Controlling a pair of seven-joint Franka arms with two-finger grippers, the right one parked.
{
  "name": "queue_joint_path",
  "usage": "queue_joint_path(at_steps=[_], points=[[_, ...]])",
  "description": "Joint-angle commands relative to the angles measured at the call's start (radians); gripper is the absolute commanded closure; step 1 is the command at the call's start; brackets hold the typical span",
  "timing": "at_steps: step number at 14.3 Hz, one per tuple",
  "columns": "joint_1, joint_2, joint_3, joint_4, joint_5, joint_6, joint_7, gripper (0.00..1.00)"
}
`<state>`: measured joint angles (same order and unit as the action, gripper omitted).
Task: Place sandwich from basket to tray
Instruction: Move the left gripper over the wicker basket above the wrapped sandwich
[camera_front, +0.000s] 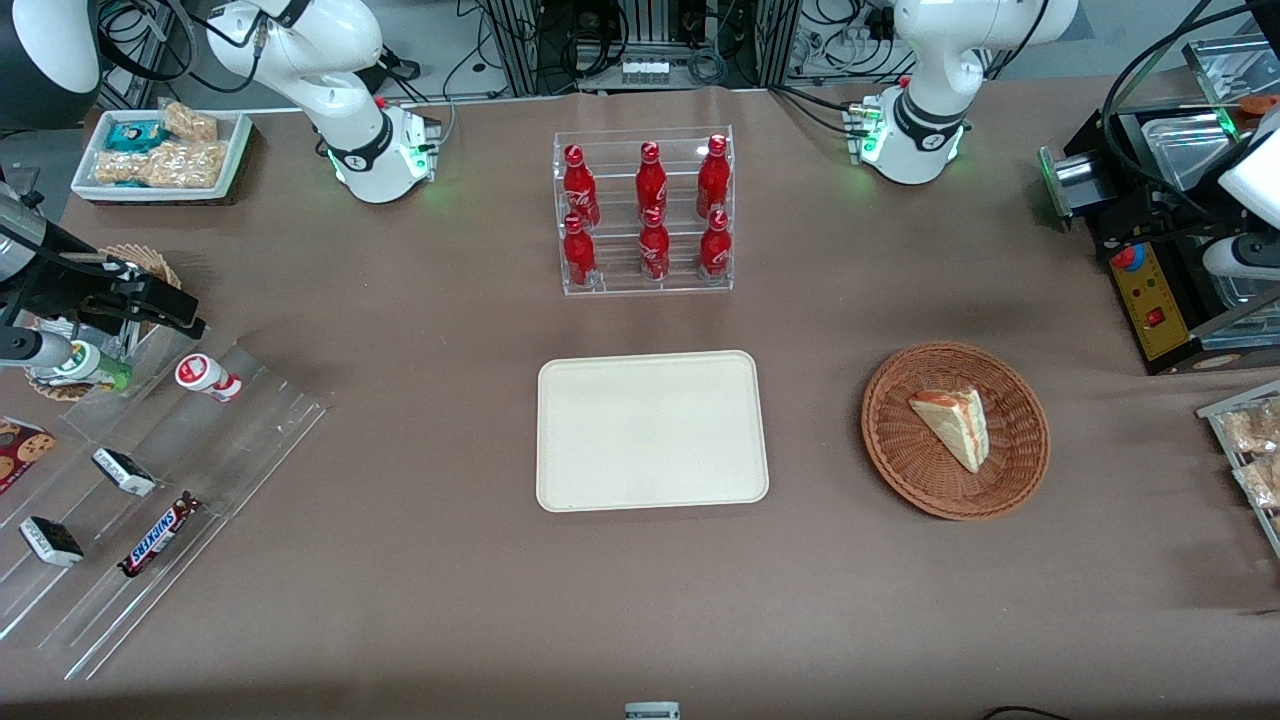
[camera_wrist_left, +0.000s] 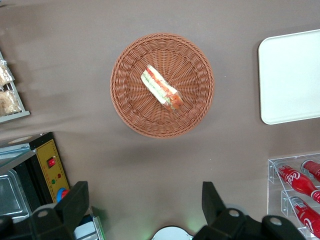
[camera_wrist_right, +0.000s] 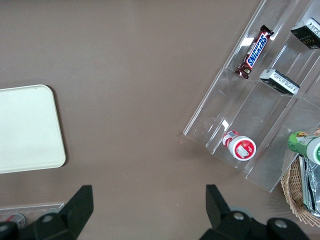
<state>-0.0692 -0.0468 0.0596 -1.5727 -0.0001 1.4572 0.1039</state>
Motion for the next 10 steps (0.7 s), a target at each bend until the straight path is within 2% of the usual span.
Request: queue_joint_path(at_steps=[1,6,10], points=[[-0.001,0.018,-0.001,0.023,0.003,-0.015,-0.013,0.00],[0.002,0.030,0.000,0.017,0.005,-0.029,-0.015,0.00],[0.000,0.064,0.000,-0.085,0.015,0.095,-0.053,0.00]])
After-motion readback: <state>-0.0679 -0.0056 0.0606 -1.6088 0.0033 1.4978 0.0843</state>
